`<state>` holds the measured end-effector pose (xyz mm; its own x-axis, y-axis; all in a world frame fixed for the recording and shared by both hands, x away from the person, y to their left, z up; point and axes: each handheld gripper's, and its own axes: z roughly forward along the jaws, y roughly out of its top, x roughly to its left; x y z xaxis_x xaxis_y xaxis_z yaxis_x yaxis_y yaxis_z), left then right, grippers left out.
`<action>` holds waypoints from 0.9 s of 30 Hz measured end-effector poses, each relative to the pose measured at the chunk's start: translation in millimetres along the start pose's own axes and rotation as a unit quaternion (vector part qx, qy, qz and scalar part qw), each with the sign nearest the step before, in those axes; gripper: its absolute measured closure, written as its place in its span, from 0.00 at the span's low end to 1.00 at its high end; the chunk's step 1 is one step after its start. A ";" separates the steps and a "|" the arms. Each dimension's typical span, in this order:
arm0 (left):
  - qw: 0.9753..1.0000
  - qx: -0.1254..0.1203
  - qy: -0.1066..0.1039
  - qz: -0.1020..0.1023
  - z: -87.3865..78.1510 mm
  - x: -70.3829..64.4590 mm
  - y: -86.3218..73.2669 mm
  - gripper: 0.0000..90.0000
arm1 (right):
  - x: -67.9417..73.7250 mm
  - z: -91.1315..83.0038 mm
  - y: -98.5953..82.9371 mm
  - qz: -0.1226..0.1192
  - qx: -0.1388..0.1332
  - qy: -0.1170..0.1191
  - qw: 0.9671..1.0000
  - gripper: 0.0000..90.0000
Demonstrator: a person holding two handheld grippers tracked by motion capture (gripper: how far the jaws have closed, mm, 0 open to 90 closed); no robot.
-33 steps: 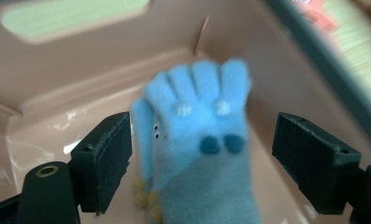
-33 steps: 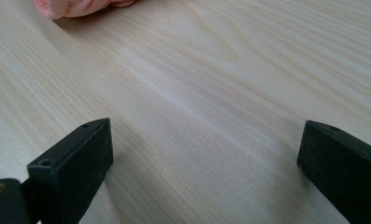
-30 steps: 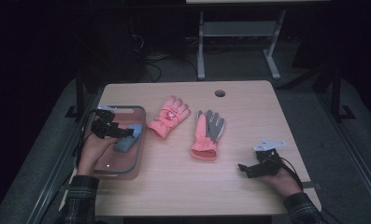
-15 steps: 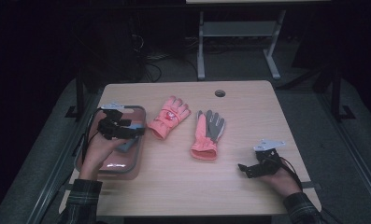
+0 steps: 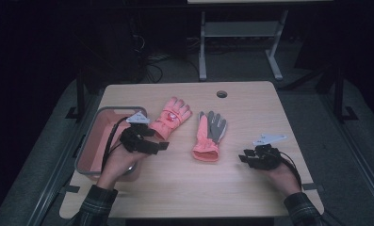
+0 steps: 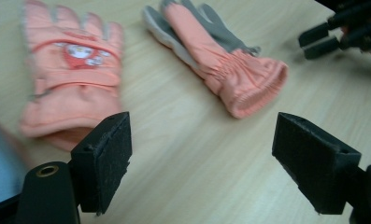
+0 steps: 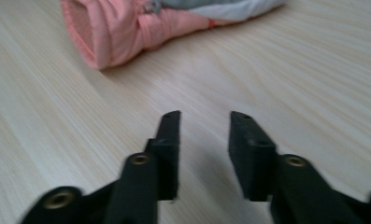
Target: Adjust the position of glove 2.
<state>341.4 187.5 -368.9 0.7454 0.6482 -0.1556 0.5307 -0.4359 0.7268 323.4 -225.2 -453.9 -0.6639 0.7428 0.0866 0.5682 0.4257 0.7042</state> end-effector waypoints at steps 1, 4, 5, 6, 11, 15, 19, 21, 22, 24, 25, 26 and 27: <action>1.000 -0.002 -0.002 0.002 2.9 -4.9 -0.9 0.22 | 1.9 0.6 3.8 -0.001 0.000 0.003 1.000 0.82; 1.000 0.000 -0.011 0.015 10.8 -17.8 -3.1 0.22 | 6.1 1.6 13.0 -0.008 -0.006 0.012 1.000 0.96; 1.000 0.003 -0.013 0.021 14.1 -24.0 -3.8 0.22 | 6.6 1.9 15.6 -0.011 -0.009 0.015 1.000 0.98; 1.000 0.003 -0.013 0.021 14.1 -24.0 -3.8 0.22 | 6.6 1.9 15.6 -0.011 -0.009 0.015 1.000 0.98; 0.998 0.020 -0.026 0.047 31.4 -47.6 -11.2 0.22 | 11.3 5.7 36.0 -0.015 -0.021 0.040 0.999 1.00; 0.998 0.030 -0.027 0.054 41.8 -54.3 -21.4 0.22 | 16.0 11.3 47.6 -0.020 -0.024 0.056 0.998 1.00; 0.996 0.034 -0.039 0.071 48.7 -57.5 -32.6 0.22 | 20.3 18.7 57.3 -0.023 -0.028 0.065 0.997 1.00; 0.995 0.036 -0.038 0.080 51.8 -58.6 -39.2 0.22 | 22.3 24.1 62.7 -0.023 -0.029 0.073 0.997 1.00; 0.995 0.035 -0.035 0.086 52.5 -58.6 -42.0 0.21 | 23.3 26.1 64.5 -0.023 -0.029 0.074 0.997 1.00; 0.996 0.028 -0.035 0.083 54.5 -57.9 -48.2 0.21 | 25.6 32.0 69.4 -0.028 -0.029 0.080 0.996 1.00; 0.995 0.027 -0.034 0.086 55.1 -57.3 -51.2 0.21 | 26.5 33.6 71.1 -0.026 -0.028 0.083 0.996 1.00; 0.995 0.025 -0.031 0.087 55.7 -57.3 -54.4 0.21 | 27.6 36.1 73.3 -0.024 -0.029 0.086 0.996 1.00; 0.995 0.025 -0.031 0.087 55.7 -57.3 -54.4 0.20 | 28.4 38.9 75.5 -0.028 -0.030 0.088 0.995 1.00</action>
<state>292.2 139.2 -436.8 0.8506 0.5207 -0.0726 0.4096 -0.5699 0.7123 366.4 -151.9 -425.6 -0.7716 0.6147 0.1638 0.5011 0.4286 0.7518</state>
